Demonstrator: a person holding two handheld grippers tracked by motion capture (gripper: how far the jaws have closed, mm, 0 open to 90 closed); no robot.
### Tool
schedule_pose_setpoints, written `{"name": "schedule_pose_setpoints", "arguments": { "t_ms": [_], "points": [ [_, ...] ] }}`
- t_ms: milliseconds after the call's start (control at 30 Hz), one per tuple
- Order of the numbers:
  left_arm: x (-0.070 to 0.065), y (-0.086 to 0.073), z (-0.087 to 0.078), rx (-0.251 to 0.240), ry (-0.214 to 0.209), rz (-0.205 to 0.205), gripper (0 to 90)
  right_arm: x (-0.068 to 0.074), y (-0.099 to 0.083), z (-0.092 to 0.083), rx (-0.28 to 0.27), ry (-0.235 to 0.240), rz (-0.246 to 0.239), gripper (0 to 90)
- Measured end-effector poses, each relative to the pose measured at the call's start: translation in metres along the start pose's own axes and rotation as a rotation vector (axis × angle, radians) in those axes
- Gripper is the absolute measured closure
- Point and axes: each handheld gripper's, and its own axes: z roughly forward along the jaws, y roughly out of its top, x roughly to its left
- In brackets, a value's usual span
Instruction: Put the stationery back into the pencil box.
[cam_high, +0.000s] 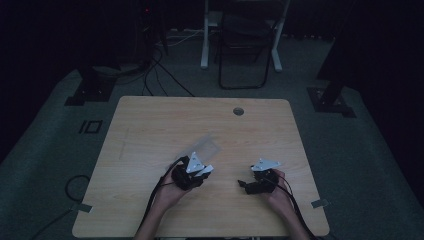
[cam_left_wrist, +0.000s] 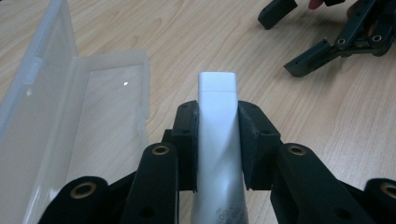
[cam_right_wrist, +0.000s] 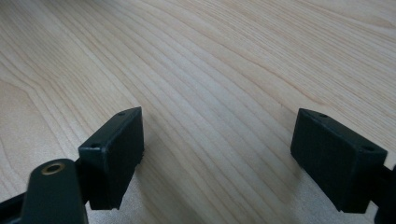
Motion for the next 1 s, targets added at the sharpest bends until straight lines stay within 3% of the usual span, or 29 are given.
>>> {"name": "schedule_pose_setpoints", "arguments": {
  "t_ms": [1000],
  "points": [
    [0.015, -0.002, -0.005, -0.012, 0.048, -0.02, 70.8, 0.0, 0.0, 0.0, 0.0, 0.0, 0.0, 17.3]
  ]
}}
